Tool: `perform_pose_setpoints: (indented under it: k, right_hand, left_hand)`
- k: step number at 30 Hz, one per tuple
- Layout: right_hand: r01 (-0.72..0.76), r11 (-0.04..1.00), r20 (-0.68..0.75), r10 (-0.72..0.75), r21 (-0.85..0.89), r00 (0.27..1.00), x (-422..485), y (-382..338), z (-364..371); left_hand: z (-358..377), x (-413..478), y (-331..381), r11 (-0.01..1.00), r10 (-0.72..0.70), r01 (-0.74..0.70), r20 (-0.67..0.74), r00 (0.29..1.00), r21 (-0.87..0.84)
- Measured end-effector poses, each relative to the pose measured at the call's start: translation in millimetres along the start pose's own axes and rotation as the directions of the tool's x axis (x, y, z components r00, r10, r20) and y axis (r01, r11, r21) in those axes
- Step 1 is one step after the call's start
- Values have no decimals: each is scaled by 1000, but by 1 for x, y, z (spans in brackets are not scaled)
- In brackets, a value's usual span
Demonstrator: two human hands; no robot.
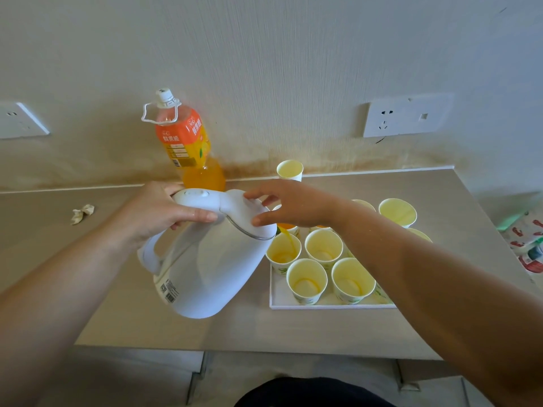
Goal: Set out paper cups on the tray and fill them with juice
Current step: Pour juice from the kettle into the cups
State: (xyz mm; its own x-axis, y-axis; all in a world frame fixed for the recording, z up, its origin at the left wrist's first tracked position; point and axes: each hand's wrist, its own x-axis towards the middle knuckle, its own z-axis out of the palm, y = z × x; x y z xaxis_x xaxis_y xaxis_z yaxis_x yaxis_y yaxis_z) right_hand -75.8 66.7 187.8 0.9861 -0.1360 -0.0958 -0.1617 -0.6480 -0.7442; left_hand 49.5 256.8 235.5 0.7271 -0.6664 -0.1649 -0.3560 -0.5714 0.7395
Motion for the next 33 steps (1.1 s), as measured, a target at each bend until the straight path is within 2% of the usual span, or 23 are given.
perform_pose_setpoints:
  k: [21, 33]
  right_hand:
    - [51, 999, 8, -50, -13, 999, -1, -12, 3]
    - [49, 999, -4, -50, -14, 999, -2, -13, 3]
  left_hand:
    - [-8, -11, 1, 1000, -15, 14, -12, 1000, -19]
    - [-13, -12, 3, 999, 3, -2, -33, 999, 37]
